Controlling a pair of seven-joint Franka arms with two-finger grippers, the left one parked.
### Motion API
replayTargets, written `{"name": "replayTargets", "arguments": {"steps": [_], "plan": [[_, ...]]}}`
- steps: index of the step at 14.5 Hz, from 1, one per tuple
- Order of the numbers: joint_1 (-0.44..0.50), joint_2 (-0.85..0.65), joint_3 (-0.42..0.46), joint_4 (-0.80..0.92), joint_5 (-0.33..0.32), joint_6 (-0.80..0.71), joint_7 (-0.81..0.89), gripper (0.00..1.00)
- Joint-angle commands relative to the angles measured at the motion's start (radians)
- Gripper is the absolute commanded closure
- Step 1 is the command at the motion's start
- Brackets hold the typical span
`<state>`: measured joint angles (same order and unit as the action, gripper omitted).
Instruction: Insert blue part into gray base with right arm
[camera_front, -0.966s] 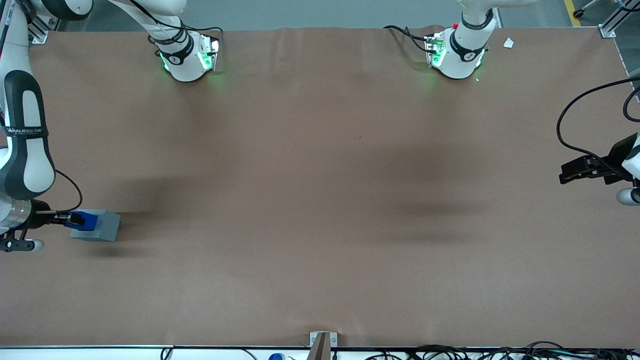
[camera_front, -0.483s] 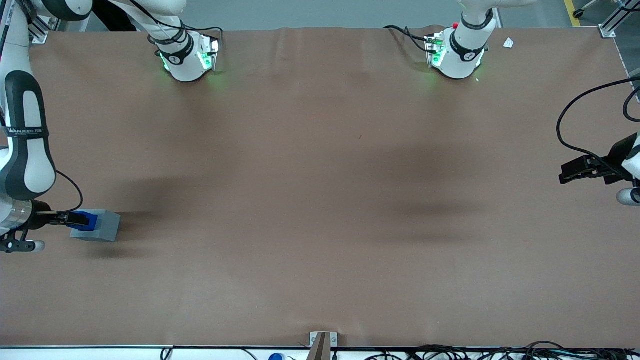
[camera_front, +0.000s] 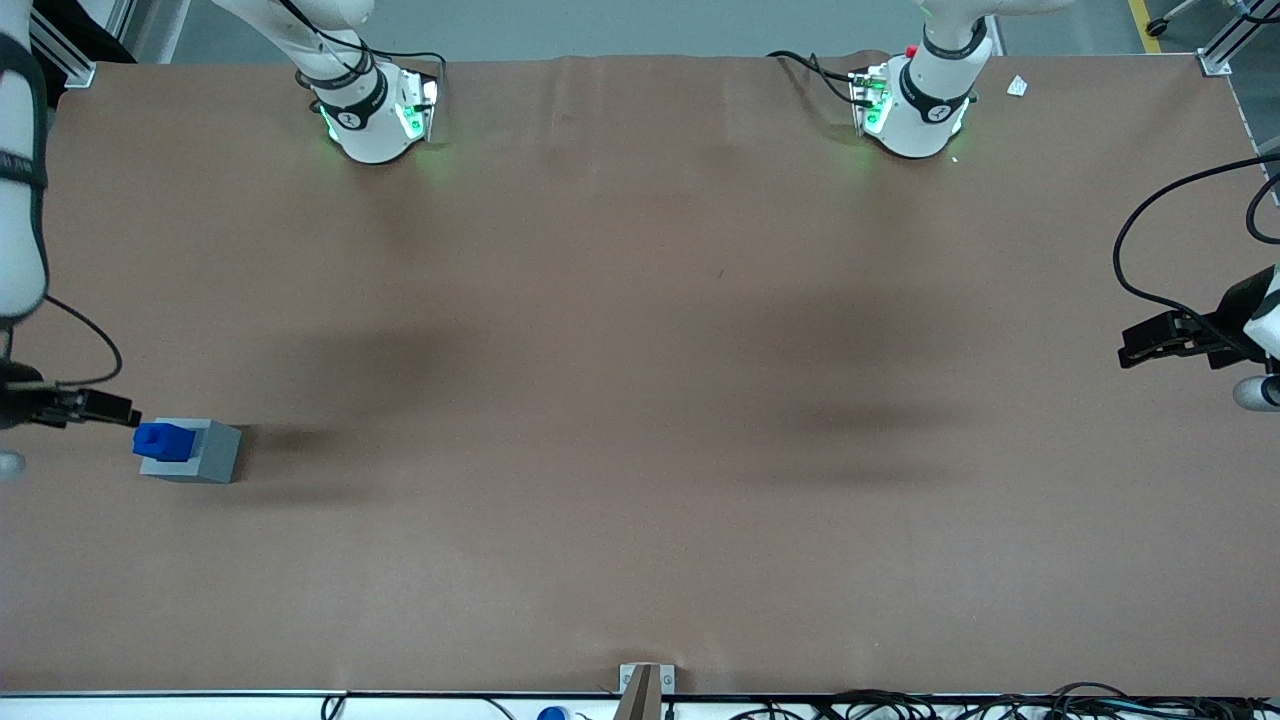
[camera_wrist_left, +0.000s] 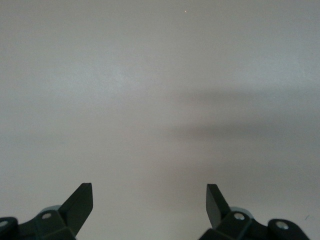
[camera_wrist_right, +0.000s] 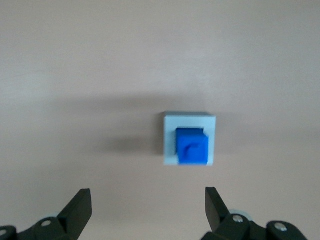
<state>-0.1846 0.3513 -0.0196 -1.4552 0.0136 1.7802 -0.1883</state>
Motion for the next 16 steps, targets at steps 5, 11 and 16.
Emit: {"name": "replayTargets", "arguments": {"steps": [5,11,16], "plan": [[0.092,-0.251,0.004,-0.054,0.006,-0.220,0.133,0.00],[0.157,-0.397,0.004,-0.074,0.006,-0.369,0.170,0.00],[0.189,-0.468,0.004,-0.139,0.005,-0.366,0.168,0.00]]}}
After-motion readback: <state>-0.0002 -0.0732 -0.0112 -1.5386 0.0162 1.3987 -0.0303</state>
